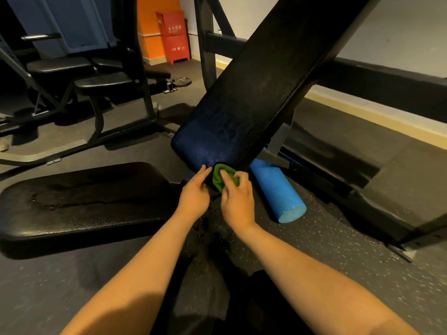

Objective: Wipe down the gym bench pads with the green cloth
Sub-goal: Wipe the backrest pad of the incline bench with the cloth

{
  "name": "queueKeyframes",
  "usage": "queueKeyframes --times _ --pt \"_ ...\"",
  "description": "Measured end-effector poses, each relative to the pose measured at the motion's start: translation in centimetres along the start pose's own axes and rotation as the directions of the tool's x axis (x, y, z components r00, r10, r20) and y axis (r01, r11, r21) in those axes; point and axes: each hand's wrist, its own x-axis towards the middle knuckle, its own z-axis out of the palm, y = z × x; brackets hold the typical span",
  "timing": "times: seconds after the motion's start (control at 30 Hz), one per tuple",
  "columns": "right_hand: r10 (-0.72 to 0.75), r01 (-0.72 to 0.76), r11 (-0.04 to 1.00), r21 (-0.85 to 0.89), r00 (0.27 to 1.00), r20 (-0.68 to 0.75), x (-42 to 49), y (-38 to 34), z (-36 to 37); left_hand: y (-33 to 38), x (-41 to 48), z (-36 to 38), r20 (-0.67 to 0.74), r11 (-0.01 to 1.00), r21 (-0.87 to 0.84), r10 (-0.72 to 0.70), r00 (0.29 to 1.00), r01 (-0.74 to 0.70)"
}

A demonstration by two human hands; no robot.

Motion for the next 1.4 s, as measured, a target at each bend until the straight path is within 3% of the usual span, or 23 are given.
queueKeyframes --times 0.13,0.3,0.5,0.6,0.7,0.77,0.83,0.9,0.97,1.07,1.17,1.4 --pt "-0.011 -0.002 0.989 0.149 0.996 0.089 -2.5 -1.4 1.8 0.2 -0.4 -0.2 -0.016 0.982 -0.176 -0.078 0.997 0.074" --pt "-0.064 0.023 0.978 0.206 0.979 0.195 -2.5 -2.5 2.2 -0.7 -0.5 -0.8 -0.050 0.957 -0.268 -0.128 0.990 0.110" --pt "-0.033 0.010 0.951 0.309 0.997 0.069 2.2 -5.0 -1.2 -0.4 -0.2 -1.5 -0.282 0.924 -0.382 -0.143 0.949 0.026" --pt "-0.137 0.058 0.946 0.319 0.962 0.234 4.8 -6.3 -1.8 1.1 0.2 -1.7 -0.140 0.771 -0.628 -0.241 0.960 0.101" --pt "-0.161 0.056 0.975 0.214 0.842 0.516 7.2 -6.5 -1.6 1.2 1.9 -2.1 -0.015 0.565 -0.802 -0.340 0.940 0.192" --pt "-0.160 0.137 0.987 0.084 0.798 0.580 8.4 -6.0 -1.6 0.5 3.4 -2.3 -0.064 0.647 -0.738 -0.354 0.933 0.194" --pt "-0.248 0.290 0.956 -0.037 0.871 0.424 9.7 -5.3 -1.8 -0.2 4.6 -2.8 -0.234 0.729 -0.663 -0.417 0.879 0.169" --pt "-0.308 0.367 0.906 -0.211 0.914 0.265 10.8 -4.0 -2.0 -0.9 5.7 -3.5 -0.367 0.723 -0.678 -0.487 0.793 0.131" --pt "-0.339 0.416 0.829 -0.374 0.905 0.257 11.4 -2.4 -1.7 -1.5 6.9 -4.3 -0.428 0.716 -0.693 -0.496 0.755 0.078" --pt "-0.389 0.487 0.722 -0.491 0.873 0.293 11.0 -1.2 -0.6 -2.1 9.4 -3.9 -0.366 0.735 -0.670 -0.445 0.817 0.100" --pt "-0.426 0.498 0.701 -0.511 0.867 0.260 10.7 -1.2 -0.3 -2.5 10.5 -2.2 -0.276 0.787 -0.588 -0.413 0.868 0.187" --pt "-0.462 0.512 0.700 -0.499 0.856 0.231 10.6 -0.9 0.0 -2.8 9.2 -0.7 -0.339 0.853 -0.489 -0.379 0.861 0.183"
